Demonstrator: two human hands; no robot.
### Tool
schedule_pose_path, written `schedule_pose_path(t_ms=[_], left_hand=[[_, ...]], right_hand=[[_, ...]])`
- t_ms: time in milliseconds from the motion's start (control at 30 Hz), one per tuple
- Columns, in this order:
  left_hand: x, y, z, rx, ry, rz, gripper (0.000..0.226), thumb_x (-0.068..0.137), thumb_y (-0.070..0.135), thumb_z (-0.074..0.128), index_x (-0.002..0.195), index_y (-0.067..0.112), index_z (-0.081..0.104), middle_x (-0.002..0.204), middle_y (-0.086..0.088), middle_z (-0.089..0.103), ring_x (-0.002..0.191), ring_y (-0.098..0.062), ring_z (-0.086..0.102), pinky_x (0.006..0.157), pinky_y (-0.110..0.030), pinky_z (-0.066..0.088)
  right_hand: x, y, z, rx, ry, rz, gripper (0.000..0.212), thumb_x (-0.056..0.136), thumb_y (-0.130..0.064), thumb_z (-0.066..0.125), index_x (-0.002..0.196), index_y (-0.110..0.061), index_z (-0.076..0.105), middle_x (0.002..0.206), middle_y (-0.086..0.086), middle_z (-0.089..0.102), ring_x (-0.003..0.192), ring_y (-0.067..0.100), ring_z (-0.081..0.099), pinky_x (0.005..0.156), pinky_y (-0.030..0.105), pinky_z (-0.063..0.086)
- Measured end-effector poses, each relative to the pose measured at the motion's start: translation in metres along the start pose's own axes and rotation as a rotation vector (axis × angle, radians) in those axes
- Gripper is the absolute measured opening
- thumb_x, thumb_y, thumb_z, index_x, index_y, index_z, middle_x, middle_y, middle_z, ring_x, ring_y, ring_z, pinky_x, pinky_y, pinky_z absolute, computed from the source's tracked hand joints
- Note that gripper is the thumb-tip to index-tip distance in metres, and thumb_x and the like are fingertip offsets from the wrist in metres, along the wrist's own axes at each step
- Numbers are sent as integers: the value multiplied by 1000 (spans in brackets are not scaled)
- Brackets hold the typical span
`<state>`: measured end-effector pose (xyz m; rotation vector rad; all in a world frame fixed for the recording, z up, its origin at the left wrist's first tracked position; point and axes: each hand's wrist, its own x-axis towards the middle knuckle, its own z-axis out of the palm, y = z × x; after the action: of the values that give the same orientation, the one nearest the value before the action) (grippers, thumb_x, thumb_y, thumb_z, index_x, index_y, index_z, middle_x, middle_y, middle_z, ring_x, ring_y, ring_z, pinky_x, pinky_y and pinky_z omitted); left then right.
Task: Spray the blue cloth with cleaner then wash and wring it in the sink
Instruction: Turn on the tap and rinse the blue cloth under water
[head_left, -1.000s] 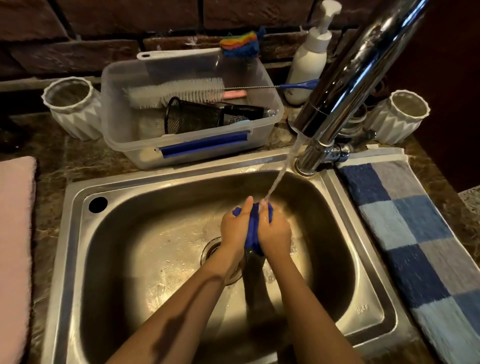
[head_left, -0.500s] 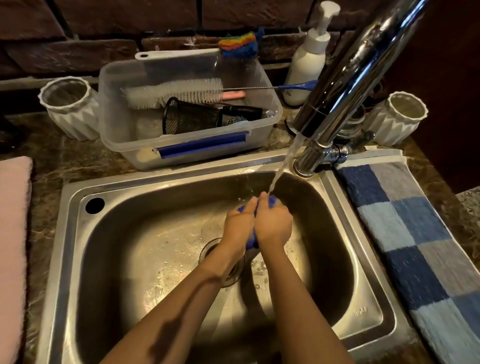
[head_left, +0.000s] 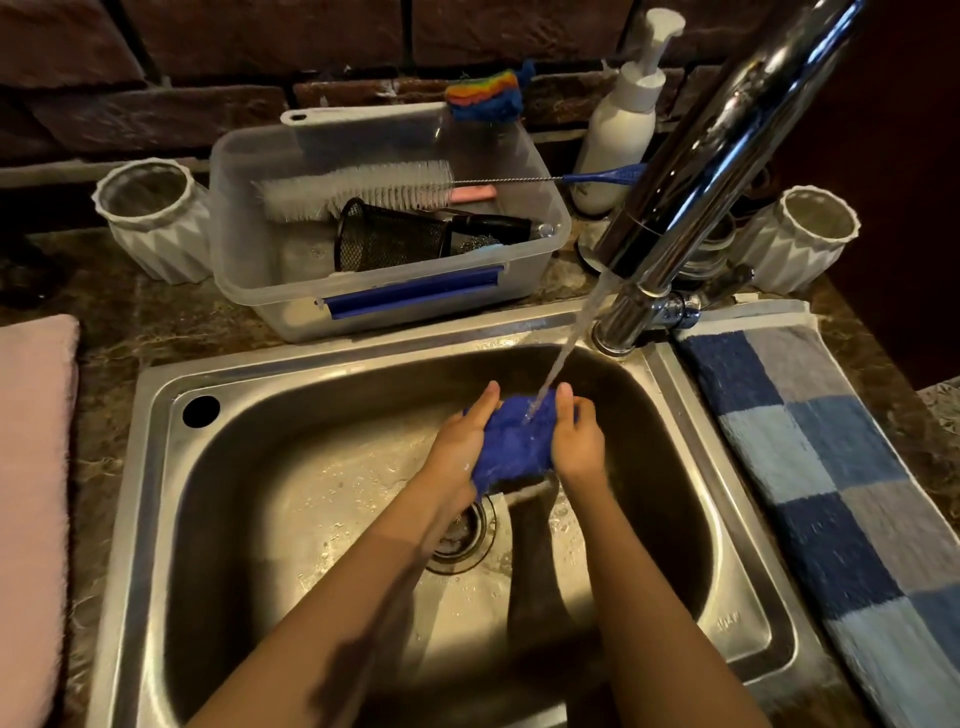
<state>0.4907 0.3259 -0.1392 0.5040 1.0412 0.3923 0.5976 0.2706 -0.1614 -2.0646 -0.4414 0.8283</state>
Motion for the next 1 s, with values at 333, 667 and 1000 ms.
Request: schedule_pose_path(t_ms=[333, 667, 1000], left_hand=[[-8, -2, -6, 279, -100, 124, 19, 91, 35, 54, 104, 25, 63, 112, -8, 66, 103, -24, 63, 95, -39, 51], [7, -22, -15, -14, -43, -220, 54, 85, 57, 50, 117, 14, 61, 119, -15, 62, 109, -33, 58, 84, -42, 51], [29, -26, -4, 72, 138, -11, 24, 90, 24, 56, 69, 13, 57, 66, -4, 56, 58, -15, 51, 57, -23, 44]], right_hand=[[-33, -6, -18, 333, -401, 40, 31, 93, -27, 49, 124, -24, 46, 114, 1, 59, 99, 17, 63, 78, 33, 58], [-34, -7, 0, 105, -230, 24, 22, 98, -24, 39, 85, -19, 56, 77, -1, 57, 75, 15, 55, 66, 25, 45], [-61, -10, 39, -233, -3, -57, 22, 91, -47, 44, 96, -28, 34, 90, 3, 59, 79, 20, 58, 66, 31, 47]])
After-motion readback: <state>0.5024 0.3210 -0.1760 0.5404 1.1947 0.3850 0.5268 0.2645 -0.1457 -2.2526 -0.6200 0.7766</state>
